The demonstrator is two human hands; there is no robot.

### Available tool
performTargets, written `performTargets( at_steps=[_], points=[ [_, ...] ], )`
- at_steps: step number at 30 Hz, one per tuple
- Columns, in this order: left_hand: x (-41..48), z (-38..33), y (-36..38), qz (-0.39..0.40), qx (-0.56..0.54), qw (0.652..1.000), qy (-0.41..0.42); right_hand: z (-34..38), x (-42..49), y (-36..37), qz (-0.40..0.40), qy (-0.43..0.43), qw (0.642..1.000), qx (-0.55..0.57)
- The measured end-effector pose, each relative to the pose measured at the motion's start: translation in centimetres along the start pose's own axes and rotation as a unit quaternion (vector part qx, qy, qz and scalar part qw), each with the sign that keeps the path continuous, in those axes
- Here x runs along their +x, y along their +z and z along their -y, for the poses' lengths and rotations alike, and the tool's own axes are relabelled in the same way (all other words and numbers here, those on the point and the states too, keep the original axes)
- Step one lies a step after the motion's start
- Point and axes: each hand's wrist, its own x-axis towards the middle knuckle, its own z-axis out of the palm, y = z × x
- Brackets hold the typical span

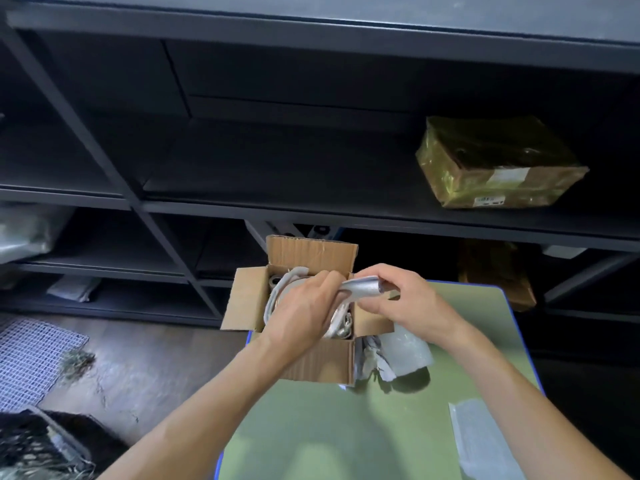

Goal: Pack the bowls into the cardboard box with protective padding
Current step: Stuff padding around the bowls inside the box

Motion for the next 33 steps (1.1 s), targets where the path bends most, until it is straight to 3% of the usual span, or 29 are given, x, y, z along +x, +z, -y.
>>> performTargets(
  at_steps=[3,8,17,27,33],
  points=[
    [-1.1,1.6,-1.2,0.012,-0.036,0.999,0.016,0.8,1.6,2.2,-0.050,-0.012,0.994,-0.095],
    [-4.0,4.3,-2.2,0.036,-0.052,0.997,-0.031,2.8,3.1,5.6,0.004,-0.020,0.983,-0.183],
    [-6.7,7.7,-4.0,0.002,-0.008,0.990,-0.144,6.1,6.2,9.4,0.029,-0.084,0.951,-0.297],
    [-7.0,7.8,-1.4,0.013,0.081,0.970,-0.231,5.8,11.0,8.7,0.022,-0.179,0.916,-0.358],
    [-7.6,6.9,1.2,-0.002,0.100,0.968,-0.232,4.7,12.8,9.1,0.092,-0.200,0.901,-0.374]
  ],
)
